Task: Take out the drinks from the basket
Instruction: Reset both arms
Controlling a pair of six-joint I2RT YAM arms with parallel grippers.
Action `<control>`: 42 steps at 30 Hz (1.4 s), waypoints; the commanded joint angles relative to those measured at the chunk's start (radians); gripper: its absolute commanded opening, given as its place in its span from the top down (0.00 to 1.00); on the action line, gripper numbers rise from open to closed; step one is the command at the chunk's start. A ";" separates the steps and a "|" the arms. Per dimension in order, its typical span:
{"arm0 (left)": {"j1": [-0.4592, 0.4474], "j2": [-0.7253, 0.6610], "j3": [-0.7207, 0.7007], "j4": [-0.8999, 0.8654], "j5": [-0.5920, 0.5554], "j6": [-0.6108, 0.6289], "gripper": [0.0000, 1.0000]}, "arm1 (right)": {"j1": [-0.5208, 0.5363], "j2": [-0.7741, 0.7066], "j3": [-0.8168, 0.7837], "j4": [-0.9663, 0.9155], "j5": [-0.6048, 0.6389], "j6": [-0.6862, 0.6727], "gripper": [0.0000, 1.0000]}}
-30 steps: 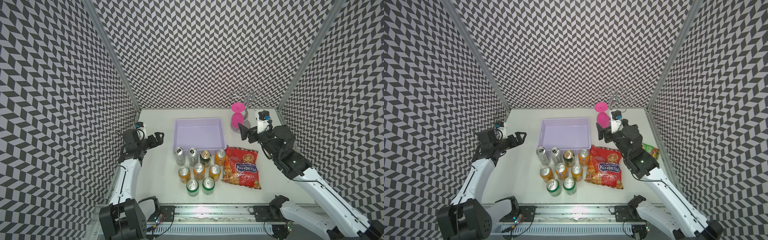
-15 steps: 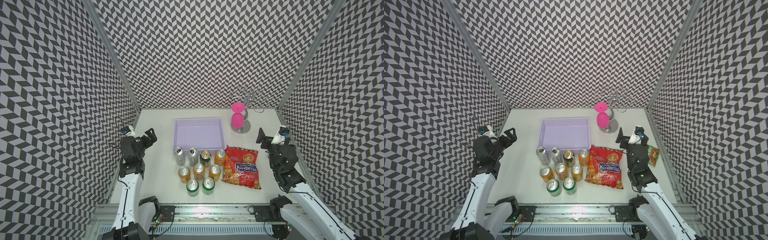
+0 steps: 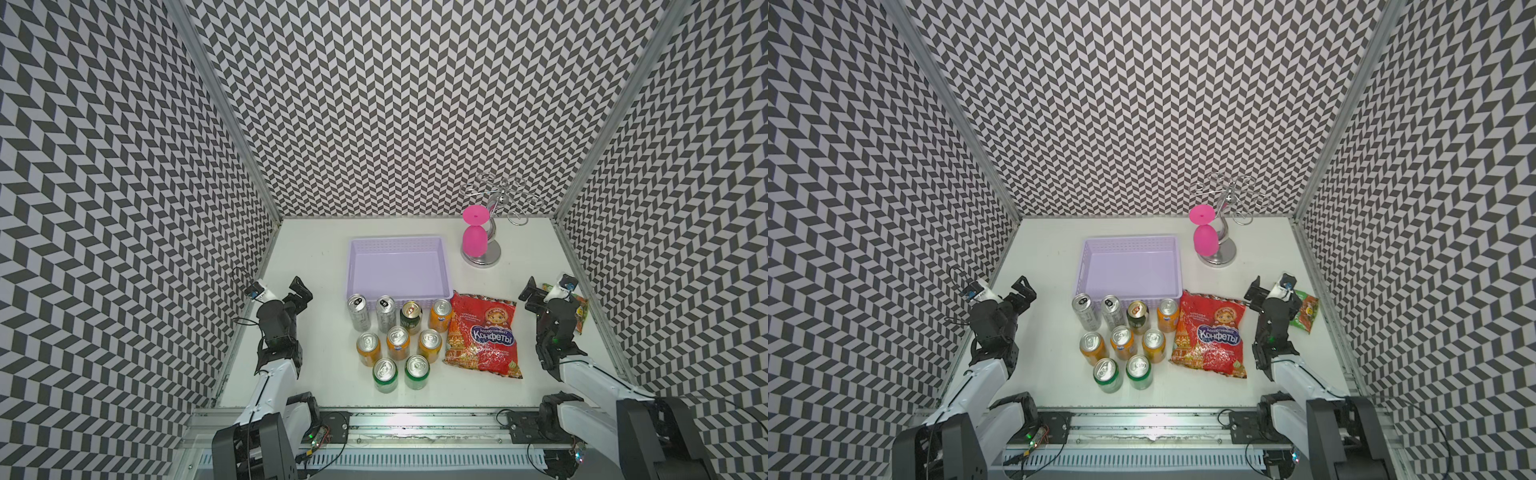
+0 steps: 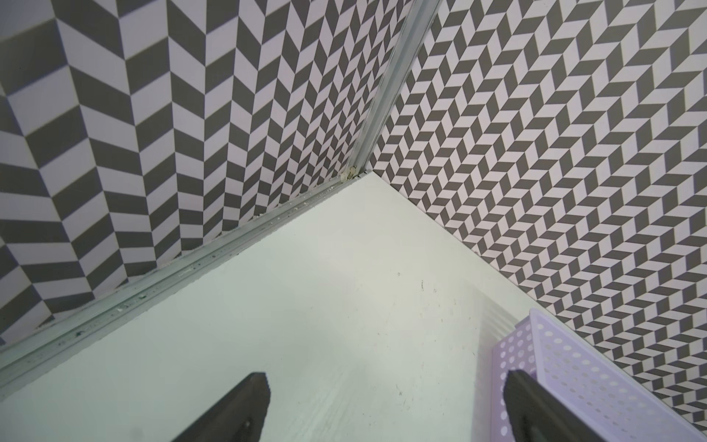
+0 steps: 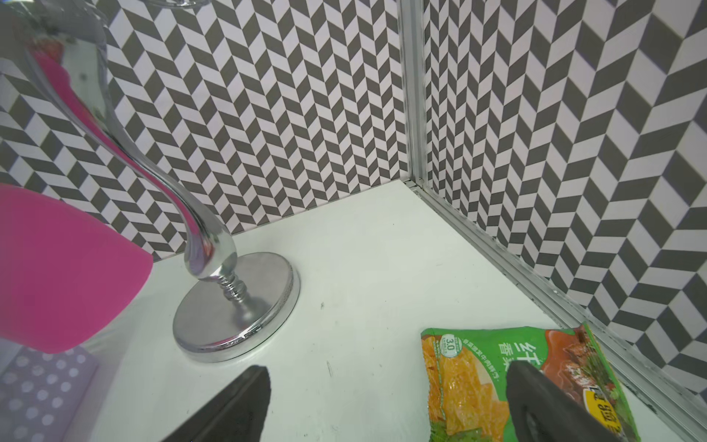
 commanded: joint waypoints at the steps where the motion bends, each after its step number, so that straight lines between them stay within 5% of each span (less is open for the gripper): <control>1: -0.008 0.030 -0.016 0.157 -0.018 0.063 0.01 | -0.004 0.074 -0.035 0.248 -0.055 -0.041 0.00; 17: -0.033 0.100 -0.082 0.346 0.019 0.234 0.01 | -0.004 0.462 -0.106 0.890 -0.197 -0.150 0.00; 22: -0.049 0.149 -0.079 0.388 0.033 0.253 0.01 | -0.017 0.401 0.052 0.509 -0.215 -0.136 0.00; 28: -0.110 0.240 -0.070 0.460 0.056 0.305 0.01 | -0.018 0.443 -0.012 0.676 -0.213 -0.139 0.00; 34: -0.207 0.353 -0.016 0.492 0.044 0.404 0.01 | -0.018 0.439 -0.008 0.659 -0.215 -0.138 0.00; 42: -0.228 0.466 -0.018 0.651 0.054 0.423 0.01 | -0.018 0.439 -0.009 0.661 -0.215 -0.138 0.00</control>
